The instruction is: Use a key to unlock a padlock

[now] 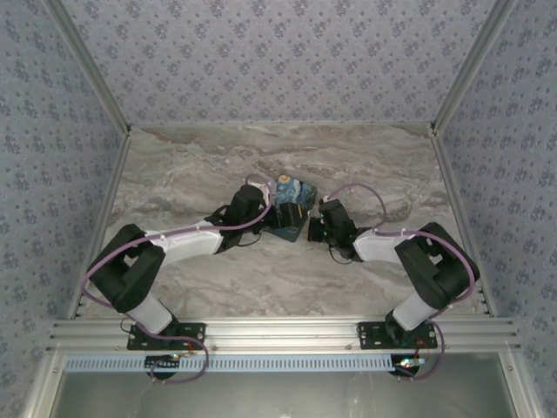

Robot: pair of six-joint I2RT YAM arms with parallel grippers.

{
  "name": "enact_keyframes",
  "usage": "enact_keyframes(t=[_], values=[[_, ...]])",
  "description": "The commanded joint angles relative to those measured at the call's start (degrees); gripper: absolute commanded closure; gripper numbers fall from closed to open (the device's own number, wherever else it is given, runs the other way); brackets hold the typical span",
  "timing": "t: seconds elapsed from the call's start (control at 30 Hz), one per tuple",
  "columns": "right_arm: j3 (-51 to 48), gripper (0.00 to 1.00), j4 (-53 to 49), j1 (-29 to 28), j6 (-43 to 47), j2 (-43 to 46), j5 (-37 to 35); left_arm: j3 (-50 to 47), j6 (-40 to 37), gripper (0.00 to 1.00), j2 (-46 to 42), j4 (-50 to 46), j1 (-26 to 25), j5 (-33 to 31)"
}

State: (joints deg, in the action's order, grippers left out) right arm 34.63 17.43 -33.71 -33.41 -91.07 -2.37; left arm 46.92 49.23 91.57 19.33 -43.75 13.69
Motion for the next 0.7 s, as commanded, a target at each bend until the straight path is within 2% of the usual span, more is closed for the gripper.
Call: enact_keyframes(t=[0.0,0.37,0.67], values=[[2.59,0.93,0.51,0.90,0.98,-0.78,0.14,-3.67,2.71,0.27,4.35,-10.75,-1.56,1.14],[4.86,0.93,-2.12,1.78,1.76,-2.23,-1.98,-4.09,2.88,0.27,4.61,-10.10,-1.85,1.10],[0.81,0.93,-4.86,3.37,2.51,2.98,-4.59,-5.21,2.69,0.27,2.11,-11.66,-0.65,0.20]])
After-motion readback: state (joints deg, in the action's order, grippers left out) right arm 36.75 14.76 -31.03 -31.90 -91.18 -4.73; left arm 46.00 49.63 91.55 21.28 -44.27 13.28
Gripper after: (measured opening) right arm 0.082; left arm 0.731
